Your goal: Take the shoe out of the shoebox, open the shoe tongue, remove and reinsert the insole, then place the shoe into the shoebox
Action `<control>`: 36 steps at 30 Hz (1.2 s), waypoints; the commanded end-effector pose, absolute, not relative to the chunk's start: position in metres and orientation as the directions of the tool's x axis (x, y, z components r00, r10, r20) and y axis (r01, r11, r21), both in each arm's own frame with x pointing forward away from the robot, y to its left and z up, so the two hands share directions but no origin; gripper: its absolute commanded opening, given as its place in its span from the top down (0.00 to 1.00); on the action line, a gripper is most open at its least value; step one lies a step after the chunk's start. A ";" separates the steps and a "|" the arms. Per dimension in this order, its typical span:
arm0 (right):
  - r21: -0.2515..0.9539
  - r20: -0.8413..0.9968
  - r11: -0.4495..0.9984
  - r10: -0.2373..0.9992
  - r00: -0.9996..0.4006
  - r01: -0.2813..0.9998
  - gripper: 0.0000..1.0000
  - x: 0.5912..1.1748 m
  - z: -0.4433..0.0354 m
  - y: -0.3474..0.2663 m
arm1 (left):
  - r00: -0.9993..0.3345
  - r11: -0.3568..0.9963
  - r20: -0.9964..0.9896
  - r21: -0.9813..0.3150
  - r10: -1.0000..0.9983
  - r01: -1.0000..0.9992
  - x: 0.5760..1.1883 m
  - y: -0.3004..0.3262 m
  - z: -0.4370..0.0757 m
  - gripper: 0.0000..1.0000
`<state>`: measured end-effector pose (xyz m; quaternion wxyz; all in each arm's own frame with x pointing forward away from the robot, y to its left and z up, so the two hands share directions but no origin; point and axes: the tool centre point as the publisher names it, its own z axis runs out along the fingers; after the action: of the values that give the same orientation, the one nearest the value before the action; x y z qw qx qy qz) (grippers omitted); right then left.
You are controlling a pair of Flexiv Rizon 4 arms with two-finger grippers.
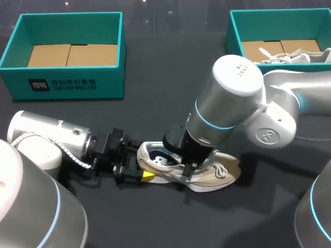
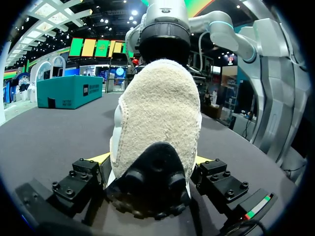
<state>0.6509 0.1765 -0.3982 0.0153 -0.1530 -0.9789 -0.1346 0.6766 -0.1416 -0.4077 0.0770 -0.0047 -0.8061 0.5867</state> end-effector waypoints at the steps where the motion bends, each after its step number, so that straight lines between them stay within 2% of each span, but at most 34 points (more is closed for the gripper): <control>1: 0.377 0.043 0.885 0.279 -0.959 0.275 1.00 0.627 -0.394 0.161 | -0.988 0.312 0.120 -0.946 0.093 -0.085 0.679 -0.141 -0.408 1.00; 8: 0.518 -0.008 0.839 0.202 -0.979 0.168 1.00 0.634 -0.373 0.152 | -0.988 0.312 0.120 -0.946 0.093 -0.085 0.679 -0.141 -0.408 1.00; 21: 0.647 -0.048 0.761 0.092 -0.995 0.039 1.00 0.660 -0.350 0.148 | -0.988 0.312 0.120 -0.946 0.093 -0.085 0.679 -0.141 -0.408 1.00; 28: 0.660 -0.071 0.750 0.008 -0.997 -0.042 1.00 0.668 -0.341 0.160 | -0.988 0.312 0.120 -0.946 0.093 -0.085 0.679 -0.141 -0.408 1.00; 36: 0.614 -0.065 0.777 -0.130 -0.989 -0.142 1.00 0.675 -0.325 0.197 | -0.988 0.312 0.120 -0.946 0.093 -0.085 0.679 -0.141 -0.408 1.00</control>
<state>0.6657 0.1774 -0.3289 -0.0255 0.0635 -0.9341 -0.3504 0.6778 -0.1414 -0.4078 0.0765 -0.0028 -0.8063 0.5865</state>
